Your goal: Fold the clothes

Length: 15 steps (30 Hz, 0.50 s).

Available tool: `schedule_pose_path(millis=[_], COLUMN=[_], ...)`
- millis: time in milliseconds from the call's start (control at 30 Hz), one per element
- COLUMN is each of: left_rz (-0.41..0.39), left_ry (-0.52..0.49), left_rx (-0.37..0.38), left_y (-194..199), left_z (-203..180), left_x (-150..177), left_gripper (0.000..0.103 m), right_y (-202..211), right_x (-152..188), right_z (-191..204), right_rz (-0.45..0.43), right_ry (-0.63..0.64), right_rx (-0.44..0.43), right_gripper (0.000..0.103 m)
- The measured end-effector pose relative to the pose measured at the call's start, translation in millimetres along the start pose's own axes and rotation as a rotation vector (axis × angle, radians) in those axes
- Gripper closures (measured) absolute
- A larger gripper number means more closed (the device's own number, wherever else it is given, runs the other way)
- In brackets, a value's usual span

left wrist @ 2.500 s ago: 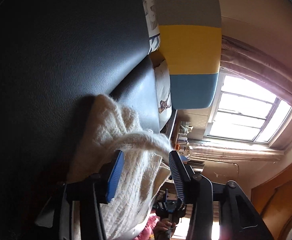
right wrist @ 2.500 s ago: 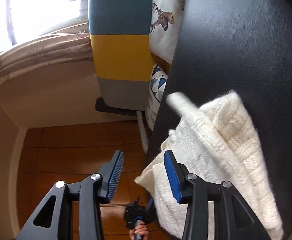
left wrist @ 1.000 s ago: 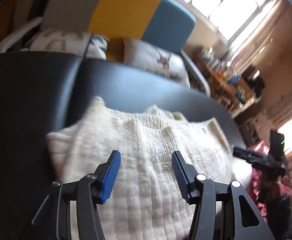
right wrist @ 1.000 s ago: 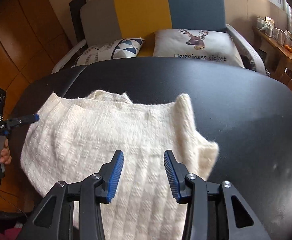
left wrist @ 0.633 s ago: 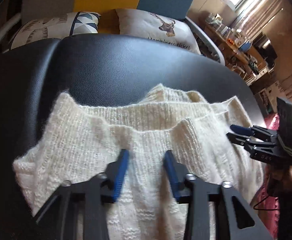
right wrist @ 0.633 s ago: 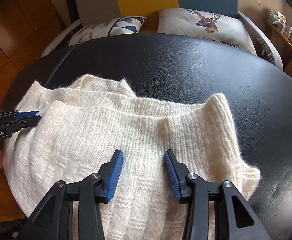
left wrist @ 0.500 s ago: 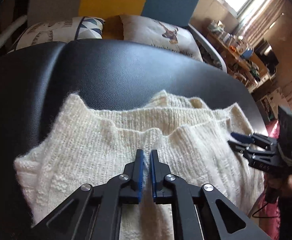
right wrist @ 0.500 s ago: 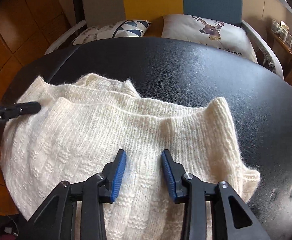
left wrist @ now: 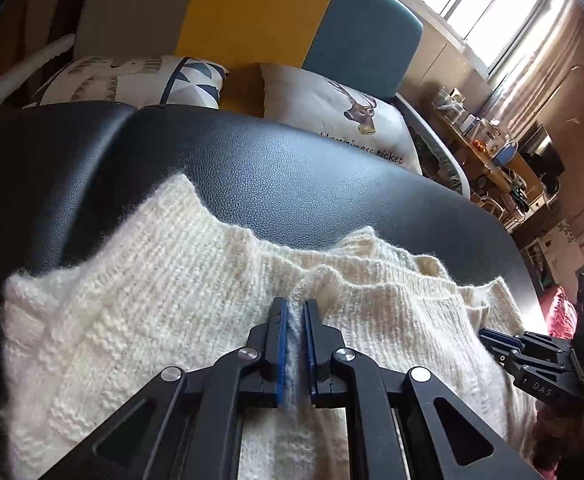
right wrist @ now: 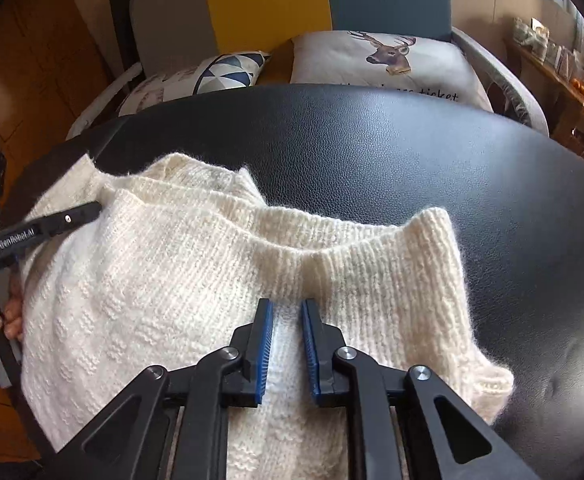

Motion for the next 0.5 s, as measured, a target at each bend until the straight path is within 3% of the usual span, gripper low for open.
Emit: schedule_pose_path(millis=[100, 167, 267, 333, 500], left_rz=[-0.003, -0.003, 0.004, 0.007, 0.024], left_ry=[-0.033, -0.042, -0.044, -0.05, -0.038], left_rx=[-0.007, -0.011, -0.011, -0.012, 0.007], left_y=[2.1, 3.0, 3.5, 5.3, 14.3], left_z=[-2.0, -3.1, -3.3, -3.3, -0.8], left_x=[4.6, 6.0, 7.2, 10.2, 23.4], left_gripper=[0.093, 0.093, 0.093, 0.093, 0.093], right_y=[12.1, 8.6, -10.7, -22.2, -18.7], right_x=[-11.6, -17.1, -19.6, -21.3, -20.8], right_z=[13.5, 29.4, 50.2, 57.4, 74.6], right_rz=[-0.079, -0.069, -0.004, 0.007, 0.041], right_ry=[-0.085, -0.051, 0.025, 0.109, 0.327], right_rx=[-0.166, -0.189, -0.145, -0.071, 0.102], right_gripper=[0.07, 0.069, 0.069, 0.069, 0.095])
Point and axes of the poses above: each gripper's, at about its wrist camera, not at the fingertips, and y roughly against the way its jaws point, z to its left, x to its underside, the point moved 8 cm from there along -y, roughly the way its jaws point, and after that the axes turned 15 degrees about y, right-handed, at the moved point
